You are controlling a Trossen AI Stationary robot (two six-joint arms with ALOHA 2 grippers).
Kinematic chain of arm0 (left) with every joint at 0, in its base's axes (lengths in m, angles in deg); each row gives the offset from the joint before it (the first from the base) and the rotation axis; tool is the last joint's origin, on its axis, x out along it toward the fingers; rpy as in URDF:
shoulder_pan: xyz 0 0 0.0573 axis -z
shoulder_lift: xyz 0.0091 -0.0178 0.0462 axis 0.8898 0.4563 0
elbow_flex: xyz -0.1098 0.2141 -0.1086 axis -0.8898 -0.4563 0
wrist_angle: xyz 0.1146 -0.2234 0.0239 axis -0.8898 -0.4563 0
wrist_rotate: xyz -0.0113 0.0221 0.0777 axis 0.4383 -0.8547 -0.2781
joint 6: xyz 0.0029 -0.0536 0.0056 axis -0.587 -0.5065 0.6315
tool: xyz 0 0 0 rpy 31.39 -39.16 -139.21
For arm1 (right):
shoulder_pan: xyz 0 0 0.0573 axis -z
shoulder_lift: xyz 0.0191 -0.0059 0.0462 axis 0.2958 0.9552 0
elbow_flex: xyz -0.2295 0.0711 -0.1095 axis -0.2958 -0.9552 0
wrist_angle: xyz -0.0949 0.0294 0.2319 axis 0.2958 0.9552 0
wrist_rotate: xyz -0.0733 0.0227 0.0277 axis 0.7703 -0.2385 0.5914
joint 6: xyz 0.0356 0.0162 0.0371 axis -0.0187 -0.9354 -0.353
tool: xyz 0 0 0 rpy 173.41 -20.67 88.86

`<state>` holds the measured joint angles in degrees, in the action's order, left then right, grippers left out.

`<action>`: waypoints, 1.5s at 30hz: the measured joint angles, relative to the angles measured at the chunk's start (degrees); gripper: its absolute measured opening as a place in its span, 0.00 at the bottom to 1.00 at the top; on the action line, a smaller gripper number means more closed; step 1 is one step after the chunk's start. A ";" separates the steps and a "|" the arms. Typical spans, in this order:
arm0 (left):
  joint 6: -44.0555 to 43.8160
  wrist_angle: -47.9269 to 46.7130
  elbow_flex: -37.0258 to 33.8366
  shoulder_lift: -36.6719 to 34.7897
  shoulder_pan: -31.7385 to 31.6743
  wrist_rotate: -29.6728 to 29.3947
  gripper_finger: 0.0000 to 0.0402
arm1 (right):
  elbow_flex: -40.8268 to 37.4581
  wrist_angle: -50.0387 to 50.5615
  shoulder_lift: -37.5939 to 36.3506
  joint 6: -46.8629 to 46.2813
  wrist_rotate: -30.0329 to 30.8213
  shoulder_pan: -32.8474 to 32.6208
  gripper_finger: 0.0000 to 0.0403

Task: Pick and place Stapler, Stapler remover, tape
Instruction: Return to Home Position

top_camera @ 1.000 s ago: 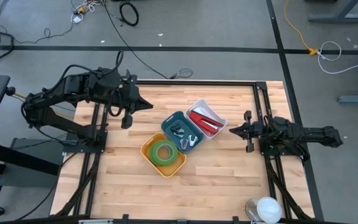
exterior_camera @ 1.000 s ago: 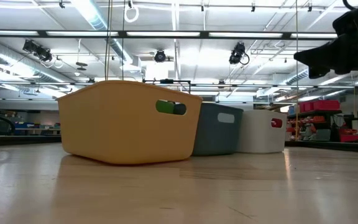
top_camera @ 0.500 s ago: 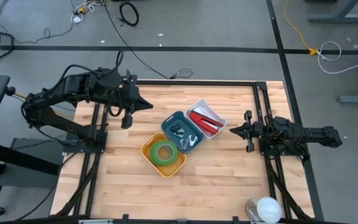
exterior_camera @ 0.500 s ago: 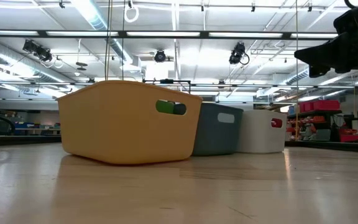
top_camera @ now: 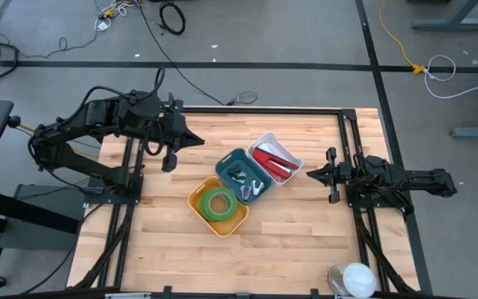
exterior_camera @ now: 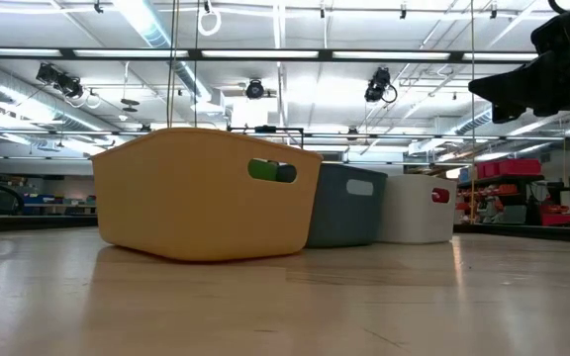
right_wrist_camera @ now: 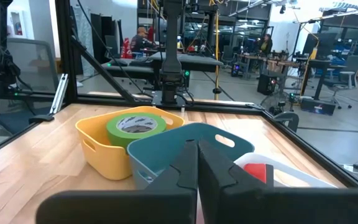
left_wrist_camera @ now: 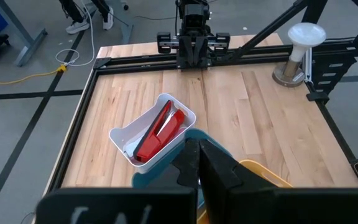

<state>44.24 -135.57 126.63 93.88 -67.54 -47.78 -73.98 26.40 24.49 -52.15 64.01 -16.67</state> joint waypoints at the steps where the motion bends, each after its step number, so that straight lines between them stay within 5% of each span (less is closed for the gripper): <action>1: -0.02 -0.02 0.00 0.00 0.00 0.00 0.02 | 0.00 0.00 0.00 0.00 0.00 0.00 0.00; 45: 0.01 6.54 0.07 1.24 0.00 -0.01 0.02 | 0.00 -0.01 0.00 0.01 0.05 0.02 0.00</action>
<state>44.25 -129.04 126.70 95.12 -67.54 -47.79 -73.98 26.39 24.49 -52.15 64.06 -16.65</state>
